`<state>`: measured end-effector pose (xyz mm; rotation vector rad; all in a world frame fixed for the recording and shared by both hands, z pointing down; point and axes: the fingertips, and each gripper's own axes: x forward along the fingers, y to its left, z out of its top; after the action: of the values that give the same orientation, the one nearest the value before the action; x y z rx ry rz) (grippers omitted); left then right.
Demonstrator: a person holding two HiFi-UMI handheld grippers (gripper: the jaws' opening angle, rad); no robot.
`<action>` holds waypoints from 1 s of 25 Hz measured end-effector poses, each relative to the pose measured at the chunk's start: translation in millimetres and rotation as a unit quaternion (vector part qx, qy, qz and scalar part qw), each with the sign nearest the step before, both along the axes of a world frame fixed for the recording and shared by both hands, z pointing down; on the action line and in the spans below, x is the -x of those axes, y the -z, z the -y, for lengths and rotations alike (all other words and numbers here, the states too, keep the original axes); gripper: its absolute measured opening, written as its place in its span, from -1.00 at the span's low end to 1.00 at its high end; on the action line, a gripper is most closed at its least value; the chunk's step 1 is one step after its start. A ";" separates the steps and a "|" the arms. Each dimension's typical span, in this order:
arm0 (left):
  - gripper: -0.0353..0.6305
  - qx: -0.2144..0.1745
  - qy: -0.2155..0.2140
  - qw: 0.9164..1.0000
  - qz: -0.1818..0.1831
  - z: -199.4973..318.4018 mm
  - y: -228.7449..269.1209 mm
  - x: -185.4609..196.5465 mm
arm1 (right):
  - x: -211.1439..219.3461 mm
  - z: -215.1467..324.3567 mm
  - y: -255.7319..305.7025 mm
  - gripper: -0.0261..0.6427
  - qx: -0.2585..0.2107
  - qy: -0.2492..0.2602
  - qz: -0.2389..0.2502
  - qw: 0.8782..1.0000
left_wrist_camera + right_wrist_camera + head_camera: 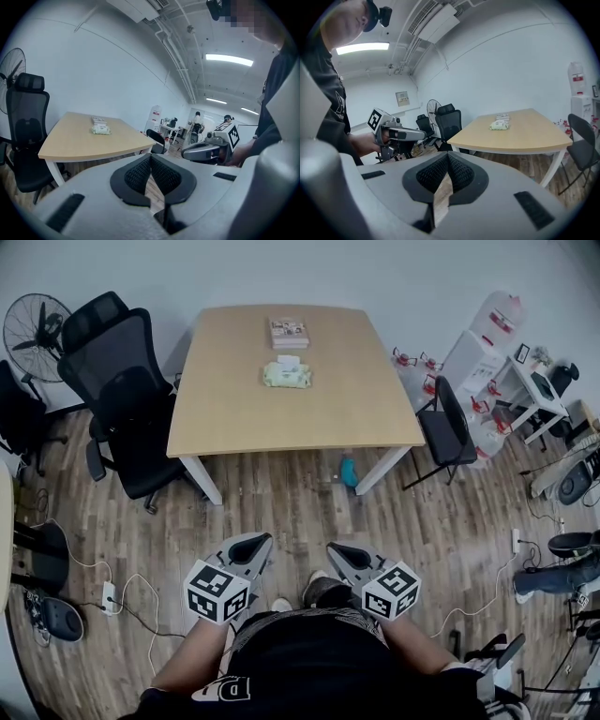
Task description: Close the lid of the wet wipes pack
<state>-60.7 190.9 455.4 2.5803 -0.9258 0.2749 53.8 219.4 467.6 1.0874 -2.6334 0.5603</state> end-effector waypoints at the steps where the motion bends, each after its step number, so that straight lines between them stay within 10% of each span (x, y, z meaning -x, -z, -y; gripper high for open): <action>1: -0.84 0.002 0.000 1.000 0.001 4.4 -1.7 0.0 | -0.9 4.4 -0.8 -0.91 0.001 -0.001 0.000 1.000; 25: -0.84 0.022 0.039 0.999 0.015 230.1 -1.2 -67.4 | -66.6 260.0 7.0 -0.91 -0.007 0.032 0.043 0.999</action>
<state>6.6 -39.2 456.6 2.5005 -1.0171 0.3105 120.4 -40.6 460.6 1.0011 -2.7389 0.5904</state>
